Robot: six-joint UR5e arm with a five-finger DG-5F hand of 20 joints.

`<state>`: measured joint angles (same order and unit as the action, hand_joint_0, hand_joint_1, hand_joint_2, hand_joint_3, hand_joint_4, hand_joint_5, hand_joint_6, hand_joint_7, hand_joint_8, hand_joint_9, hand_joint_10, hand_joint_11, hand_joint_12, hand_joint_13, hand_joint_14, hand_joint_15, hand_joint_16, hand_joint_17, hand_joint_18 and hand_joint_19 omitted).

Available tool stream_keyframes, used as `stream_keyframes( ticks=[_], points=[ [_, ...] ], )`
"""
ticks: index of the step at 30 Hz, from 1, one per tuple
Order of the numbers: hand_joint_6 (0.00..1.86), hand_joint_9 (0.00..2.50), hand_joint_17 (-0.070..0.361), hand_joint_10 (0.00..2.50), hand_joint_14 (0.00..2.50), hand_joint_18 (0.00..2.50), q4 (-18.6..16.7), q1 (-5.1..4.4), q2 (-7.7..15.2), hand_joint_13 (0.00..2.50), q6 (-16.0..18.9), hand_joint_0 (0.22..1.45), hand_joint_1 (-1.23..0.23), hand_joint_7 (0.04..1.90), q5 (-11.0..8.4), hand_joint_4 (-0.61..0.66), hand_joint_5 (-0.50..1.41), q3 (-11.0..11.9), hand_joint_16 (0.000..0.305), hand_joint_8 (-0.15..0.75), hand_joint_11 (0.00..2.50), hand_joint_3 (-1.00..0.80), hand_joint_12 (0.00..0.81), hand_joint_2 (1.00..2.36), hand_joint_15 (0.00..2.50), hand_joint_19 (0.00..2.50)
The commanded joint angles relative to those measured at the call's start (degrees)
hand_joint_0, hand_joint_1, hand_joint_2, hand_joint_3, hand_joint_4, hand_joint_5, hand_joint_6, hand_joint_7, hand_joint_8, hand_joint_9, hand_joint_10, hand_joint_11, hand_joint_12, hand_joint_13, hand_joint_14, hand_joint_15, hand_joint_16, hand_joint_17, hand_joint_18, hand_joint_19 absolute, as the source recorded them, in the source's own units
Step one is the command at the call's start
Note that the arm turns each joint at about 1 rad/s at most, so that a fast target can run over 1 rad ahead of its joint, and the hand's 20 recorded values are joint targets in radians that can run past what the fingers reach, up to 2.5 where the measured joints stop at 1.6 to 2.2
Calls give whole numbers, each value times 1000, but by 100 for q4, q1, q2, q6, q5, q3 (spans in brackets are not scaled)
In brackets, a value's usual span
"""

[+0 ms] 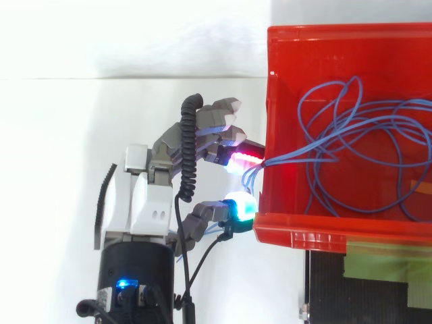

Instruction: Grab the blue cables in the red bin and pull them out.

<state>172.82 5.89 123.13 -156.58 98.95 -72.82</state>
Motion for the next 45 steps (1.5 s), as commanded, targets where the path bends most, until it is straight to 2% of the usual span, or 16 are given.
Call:
stream_keyframes(
  ticks=[1, 17, 20, 22, 27, 32, 35, 38, 39, 40, 42, 43, 45],
  points=[
    [1, 888, 116, 23, 17, 706, -3, 0, 0, 724, 0, 726, -978, 872, 1, 3, 853, -4, 52, 234, 679, -1000, 339, 1000, 428, 657],
    [6, 883, 116, 23, 17, 701, 6, 18, -8, 723, 0, 725, -981, 809, 80, 7, 838, 4, 52, 234, 683, -1000, 338, 1000, 427, 657],
    [7, 878, 116, 25, 19, 699, 15, 35, -8, 722, 0, 726, -981, 813, 80, 7, 838, 66, 52, 233, 678, -1000, 339, 1000, 429, 666],
    [7, 878, 116, 26, 17, 699, 199, 44, -8, 725, -26, 726, -982, 819, 124, 6, 839, 163, 51, 232, 674, -1000, 340, 1000, 427, 666],
    [0, 886, 115, 25, 17, 702, 270, 53, -17, 729, -44, 730, -987, 909, 133, -13, 868, 163, 51, 232, 686, -1000, 338, 1000, 426, 666],
    [401, 903, 114, 26, 17, 706, 287, 53, -17, 736, -44, 738, -991, 805, 133, -19, 820, 163, 51, 234, 693, -1000, 337, 1000, 423, 667],
    [533, 913, 113, 26, 19, 713, 296, 53, -8, 741, -44, 743, -991, 770, 133, -24, 813, 163, 50, 240, 698, -1000, 335, 1000, 422, 660],
    [563, 924, 113, 26, 19, 723, 296, 53, -8, 747, -44, 744, -991, 764, 133, -28, 821, 171, 50, 233, 708, -1000, 335, 1000, 428, 655],
    [563, 927, 113, 26, 19, 724, 287, 62, -8, 748, -44, 744, -991, 765, 133, -30, 822, 163, 50, 237, 711, -1000, 335, 1000, 429, 658],
    [477, 926, 113, 26, 19, 724, 270, 53, -8, 751, -44, 743, -988, 777, 133, -19, 838, 163, 50, 233, 707, -1000, 333, 1000, 429, 665],
    [82, 918, 114, 26, 19, 721, 270, 53, -8, 748, -44, 739, -987, 911, 133, 0, 913, 163, 51, 232, 694, -1000, 334, 1000, 433, 665],
    [5, 907, 114, 26, 18, 716, 261, 53, -8, 744, -44, 736, -988, 870, 133, 8, 916, 163, 51, 233, 681, -1000, 335, 1000, 432, 666],
    [11, 893, 114, 24, 18, 708, 278, 53, -8, 740, -44, 735, -987, 780, 133, 27, 887, 171, 51, 233, 677, -1000, 333, 1000, 436, 677]
  ],
)
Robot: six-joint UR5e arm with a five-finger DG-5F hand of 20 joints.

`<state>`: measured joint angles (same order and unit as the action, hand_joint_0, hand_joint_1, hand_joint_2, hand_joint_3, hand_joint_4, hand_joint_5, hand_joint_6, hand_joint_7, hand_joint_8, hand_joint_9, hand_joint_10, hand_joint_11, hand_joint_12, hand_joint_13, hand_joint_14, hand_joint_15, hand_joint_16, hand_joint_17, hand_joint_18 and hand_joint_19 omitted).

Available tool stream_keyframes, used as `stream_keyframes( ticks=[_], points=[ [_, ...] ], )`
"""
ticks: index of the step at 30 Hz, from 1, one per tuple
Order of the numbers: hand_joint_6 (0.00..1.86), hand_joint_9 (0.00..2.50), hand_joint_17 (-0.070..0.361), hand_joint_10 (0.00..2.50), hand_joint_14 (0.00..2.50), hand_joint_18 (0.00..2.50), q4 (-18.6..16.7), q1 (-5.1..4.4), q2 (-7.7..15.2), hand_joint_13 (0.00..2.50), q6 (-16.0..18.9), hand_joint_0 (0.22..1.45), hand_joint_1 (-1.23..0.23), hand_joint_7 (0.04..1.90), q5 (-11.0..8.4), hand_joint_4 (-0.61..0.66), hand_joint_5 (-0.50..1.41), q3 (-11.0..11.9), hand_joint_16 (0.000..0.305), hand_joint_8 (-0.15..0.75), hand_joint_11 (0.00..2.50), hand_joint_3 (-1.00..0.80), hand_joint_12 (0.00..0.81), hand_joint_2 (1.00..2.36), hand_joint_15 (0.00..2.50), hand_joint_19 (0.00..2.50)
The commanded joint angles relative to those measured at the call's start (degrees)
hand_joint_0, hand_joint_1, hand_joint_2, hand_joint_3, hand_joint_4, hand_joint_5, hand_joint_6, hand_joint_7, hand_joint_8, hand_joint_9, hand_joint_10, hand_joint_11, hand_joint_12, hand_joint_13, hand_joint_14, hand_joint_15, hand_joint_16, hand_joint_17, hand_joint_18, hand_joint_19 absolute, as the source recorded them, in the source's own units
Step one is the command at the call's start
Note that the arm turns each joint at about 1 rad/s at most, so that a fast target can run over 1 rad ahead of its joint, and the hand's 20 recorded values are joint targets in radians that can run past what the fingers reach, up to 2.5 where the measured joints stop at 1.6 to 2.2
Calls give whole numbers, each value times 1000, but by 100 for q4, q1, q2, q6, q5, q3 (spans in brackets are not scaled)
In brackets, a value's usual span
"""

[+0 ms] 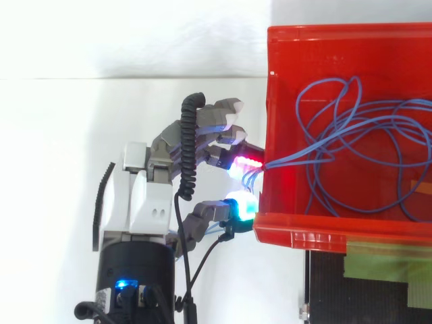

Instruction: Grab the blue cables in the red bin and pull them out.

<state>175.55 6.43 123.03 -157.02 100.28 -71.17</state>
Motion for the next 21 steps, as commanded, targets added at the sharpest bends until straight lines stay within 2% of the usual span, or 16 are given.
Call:
stream_keyframes(
  ticks=[1, 14, 21],
  points=[
    [11, 888, 115, 24, 18, 705, -4, -1, -7, 735, 0, 734, -990, 766, 0, 34, 877, 7, 51, 229, 671, -1000, 334, 1000, 435, 675],
    [15, 872, 115, 23, 18, 706, 40, 25, 2, 738, 0, 733, -998, 673, 9, 55, 838, 7, 51, 233, 650, -1000, 336, 1000, 434, 676],
    [12, 877, 115, 26, 18, 703, 49, 43, 2, 738, 0, 742, -1007, 771, 9, 22, 881, 7, 51, 233, 659, -1000, 332, 1000, 436, 671]
  ],
)
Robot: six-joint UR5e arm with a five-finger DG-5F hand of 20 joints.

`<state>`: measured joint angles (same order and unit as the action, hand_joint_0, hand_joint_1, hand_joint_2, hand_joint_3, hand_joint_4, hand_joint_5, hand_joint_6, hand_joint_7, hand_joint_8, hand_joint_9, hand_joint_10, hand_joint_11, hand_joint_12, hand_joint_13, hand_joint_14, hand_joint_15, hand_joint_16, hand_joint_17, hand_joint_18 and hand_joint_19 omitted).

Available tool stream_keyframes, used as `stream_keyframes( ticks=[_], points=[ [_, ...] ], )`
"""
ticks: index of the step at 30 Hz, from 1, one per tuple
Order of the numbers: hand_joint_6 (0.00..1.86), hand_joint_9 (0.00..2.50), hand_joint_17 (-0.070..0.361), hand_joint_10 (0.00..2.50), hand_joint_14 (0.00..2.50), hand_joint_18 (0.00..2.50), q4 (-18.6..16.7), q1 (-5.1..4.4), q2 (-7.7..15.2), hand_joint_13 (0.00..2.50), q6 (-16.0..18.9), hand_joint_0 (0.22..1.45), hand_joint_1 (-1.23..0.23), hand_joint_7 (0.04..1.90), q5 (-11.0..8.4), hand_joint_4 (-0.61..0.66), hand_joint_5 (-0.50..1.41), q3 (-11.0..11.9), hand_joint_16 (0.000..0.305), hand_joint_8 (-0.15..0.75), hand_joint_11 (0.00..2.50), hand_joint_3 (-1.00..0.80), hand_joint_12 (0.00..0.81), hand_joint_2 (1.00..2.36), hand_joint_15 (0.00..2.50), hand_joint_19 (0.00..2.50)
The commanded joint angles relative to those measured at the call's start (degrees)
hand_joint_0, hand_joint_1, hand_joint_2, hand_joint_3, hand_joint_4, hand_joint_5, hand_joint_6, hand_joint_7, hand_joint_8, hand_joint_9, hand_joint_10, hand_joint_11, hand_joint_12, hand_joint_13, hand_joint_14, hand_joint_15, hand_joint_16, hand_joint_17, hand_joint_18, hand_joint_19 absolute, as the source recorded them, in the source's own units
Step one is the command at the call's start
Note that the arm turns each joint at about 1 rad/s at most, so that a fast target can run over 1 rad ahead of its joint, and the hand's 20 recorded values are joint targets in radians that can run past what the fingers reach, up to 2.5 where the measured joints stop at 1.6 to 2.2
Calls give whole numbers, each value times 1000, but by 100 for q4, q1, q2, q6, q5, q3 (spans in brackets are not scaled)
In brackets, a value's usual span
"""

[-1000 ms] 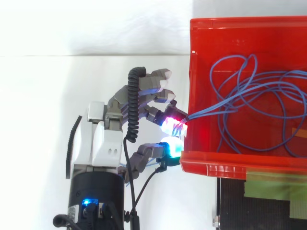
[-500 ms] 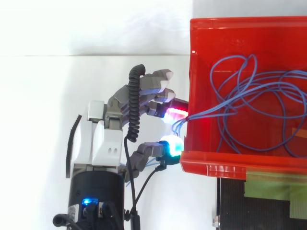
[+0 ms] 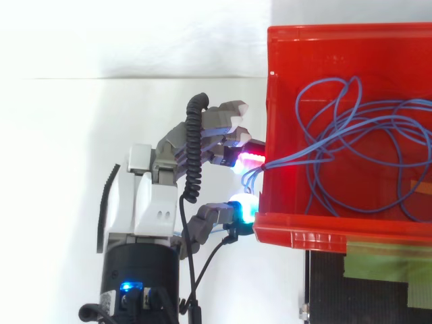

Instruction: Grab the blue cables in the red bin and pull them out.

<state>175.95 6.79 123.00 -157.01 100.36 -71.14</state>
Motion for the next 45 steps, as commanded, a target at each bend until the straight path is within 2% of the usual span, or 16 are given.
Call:
stream_keyframes(
  ticks=[1, 13, 17, 19, 23, 28, 35, 45],
  points=[
    [10, 883, 114, 26, 18, 702, 9, 7, 4, 737, -9, 743, -1009, 801, 1, 17, 893, 4, 51, 233, 673, -1000, 334, 1000, 436, 678],
    [9, 909, 114, 24, 18, 717, 45, 7, 4, 750, -26, 743, -1010, 950, 36, 3, 951, 4, 51, 231, 696, -1000, 333, 1000, 432, 675],
    [185, 927, 113, 27, 18, 729, 62, 15, -5, 766, -26, 745, -1009, 908, 36, -9, 939, 4, 50, 235, 696, -1000, 332, 1000, 432, 668],
    [207, 931, 113, 24, 19, 732, 62, 7, -5, 769, -26, 748, -1004, 895, 36, -8, 945, 4, 50, 234, 699, -1000, 330, 1000, 435, 666],
    [98, 944, 110, 26, 18, 737, 53, 7, 4, 779, -26, 761, -1003, 937, 36, -22, 997, 4, 49, 220, 689, -1000, 326, 1000, 444, 668],
    [79, 958, 110, 26, 18, 744, 62, 15, -5, 786, -26, 765, -1000, 967, 36, -36, 1013, 4, 49, 221, 697, -1000, 322, 1000, 443, 669],
    [395, 1011, 105, 26, 18, 771, 62, 7, -5, 817, -26, 804, -949, 881, 36, -64, 986, 4, 47, 212, 725, -1000, 313, 1000, 440, 670],
    [589, 1033, 101, 28, 20, 800, 89, -2, -5, 848, -26, 849, -869, 854, 36, -103, 941, 4, 45, 199, 721, -1000, 311, 1000, 442, 669]
  ],
)
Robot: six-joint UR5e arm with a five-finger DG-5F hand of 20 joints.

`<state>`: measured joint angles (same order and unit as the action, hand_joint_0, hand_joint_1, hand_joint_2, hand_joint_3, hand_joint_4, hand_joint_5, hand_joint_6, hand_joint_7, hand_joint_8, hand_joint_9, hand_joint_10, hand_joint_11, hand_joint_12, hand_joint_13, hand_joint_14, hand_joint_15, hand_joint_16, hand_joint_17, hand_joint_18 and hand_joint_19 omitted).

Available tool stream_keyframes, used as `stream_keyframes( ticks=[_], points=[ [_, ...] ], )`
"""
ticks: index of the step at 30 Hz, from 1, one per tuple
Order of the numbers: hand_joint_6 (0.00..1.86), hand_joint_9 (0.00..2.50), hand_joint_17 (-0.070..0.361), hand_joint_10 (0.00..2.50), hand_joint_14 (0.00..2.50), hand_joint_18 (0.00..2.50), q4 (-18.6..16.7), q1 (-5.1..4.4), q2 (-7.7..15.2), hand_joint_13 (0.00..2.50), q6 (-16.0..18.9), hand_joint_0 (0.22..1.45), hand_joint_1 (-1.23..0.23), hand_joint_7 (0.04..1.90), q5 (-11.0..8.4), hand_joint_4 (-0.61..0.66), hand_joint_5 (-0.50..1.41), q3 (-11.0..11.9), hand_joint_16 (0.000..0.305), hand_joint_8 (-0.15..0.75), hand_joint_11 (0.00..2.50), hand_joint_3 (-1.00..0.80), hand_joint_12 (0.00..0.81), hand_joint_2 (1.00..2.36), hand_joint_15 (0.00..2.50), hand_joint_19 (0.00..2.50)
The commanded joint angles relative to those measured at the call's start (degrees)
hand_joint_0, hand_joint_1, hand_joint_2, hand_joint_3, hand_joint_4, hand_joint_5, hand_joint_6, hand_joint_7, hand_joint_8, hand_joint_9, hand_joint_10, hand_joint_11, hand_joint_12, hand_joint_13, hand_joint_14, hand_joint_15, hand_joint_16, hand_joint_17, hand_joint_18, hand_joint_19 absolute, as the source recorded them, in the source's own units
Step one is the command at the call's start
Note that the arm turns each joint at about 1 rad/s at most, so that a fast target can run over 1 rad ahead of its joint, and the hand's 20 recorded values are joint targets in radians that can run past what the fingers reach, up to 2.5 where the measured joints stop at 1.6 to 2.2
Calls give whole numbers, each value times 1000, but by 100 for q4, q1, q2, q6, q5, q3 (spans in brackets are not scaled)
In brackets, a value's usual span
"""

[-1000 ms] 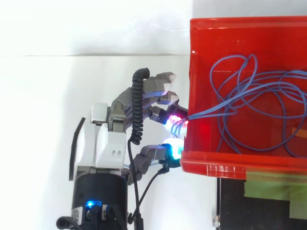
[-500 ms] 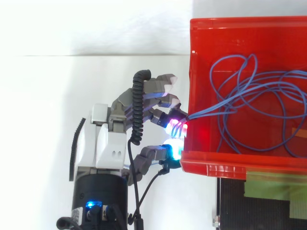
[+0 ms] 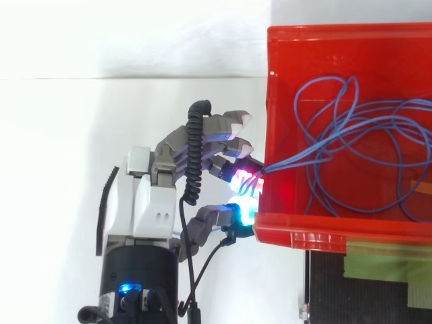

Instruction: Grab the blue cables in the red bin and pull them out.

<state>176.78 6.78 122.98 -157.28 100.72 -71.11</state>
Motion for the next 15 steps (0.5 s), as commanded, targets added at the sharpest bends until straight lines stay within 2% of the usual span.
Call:
stream_keyframes(
  ticks=[1, 10, 14, 15],
  points=[
    [606, 1031, 101, 26, 20, 802, 23, -10, -2, 848, 0, 851, -861, 850, 0, -101, 935, 0, 45, 198, 727, -1000, 310, 1000, 448, 672],
    [705, 1033, 101, 27, 19, 809, 76, -45, -2, 851, 26, 852, -853, 796, 0, -93, 903, 0, 45, 208, 722, -1000, 311, 1000, 448, 670],
    [721, 1033, 100, 28, 20, 808, 85, -89, -2, 850, 404, 854, -851, 786, 0, -99, 898, 44, 45, 203, 722, -1000, 313, 1000, 453, 671],
    [722, 1032, 101, 27, 20, 809, 85, -98, -2, 850, 404, 854, -851, 785, 0, -92, 897, 62, 45, 207, 728, -1000, 313, 1000, 451, 663]
  ],
)
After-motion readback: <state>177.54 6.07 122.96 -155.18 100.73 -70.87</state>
